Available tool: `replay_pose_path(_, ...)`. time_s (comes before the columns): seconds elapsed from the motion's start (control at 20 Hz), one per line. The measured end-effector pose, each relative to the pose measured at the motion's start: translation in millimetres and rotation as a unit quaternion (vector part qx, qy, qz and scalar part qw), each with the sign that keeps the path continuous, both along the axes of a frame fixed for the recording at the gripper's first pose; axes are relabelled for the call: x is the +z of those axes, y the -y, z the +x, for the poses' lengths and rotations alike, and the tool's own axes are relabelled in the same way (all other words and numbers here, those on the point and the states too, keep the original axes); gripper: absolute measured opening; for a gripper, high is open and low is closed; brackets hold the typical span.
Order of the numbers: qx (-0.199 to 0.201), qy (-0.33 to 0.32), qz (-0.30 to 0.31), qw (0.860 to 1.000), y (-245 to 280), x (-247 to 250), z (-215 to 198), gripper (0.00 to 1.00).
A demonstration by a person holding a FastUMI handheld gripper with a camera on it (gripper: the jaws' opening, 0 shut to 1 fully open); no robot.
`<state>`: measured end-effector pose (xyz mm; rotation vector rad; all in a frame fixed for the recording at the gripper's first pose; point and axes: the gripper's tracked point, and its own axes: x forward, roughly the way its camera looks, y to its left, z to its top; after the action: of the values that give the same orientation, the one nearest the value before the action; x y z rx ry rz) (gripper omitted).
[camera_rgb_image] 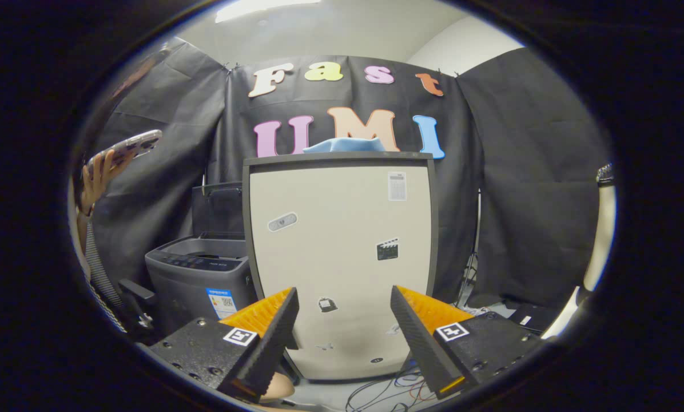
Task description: Put the clothes into the washing machine and then close the washing machine lid.
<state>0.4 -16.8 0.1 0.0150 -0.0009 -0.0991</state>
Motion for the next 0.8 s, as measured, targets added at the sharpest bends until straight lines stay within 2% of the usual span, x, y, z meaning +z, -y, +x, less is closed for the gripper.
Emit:
replay_pose_path(0.2,-0.031,0.003,0.0,1.0,12.6,1.7,2.2,0.98)
replay_pose_path(0.4,-0.04,0.037,0.009,0.999,12.1,35.8,18.2,0.97)
replay_pose_path(0.5,-0.046,0.059,0.013,0.997,15.8,76.0,33.3,0.97)
replay_pose_path(0.65,-0.053,0.093,0.0,0.994,20.0,162.2,59.8,0.97)
replay_pose_path(0.8,-0.067,0.076,0.012,0.995,25.3,230.2,106.7,0.96)
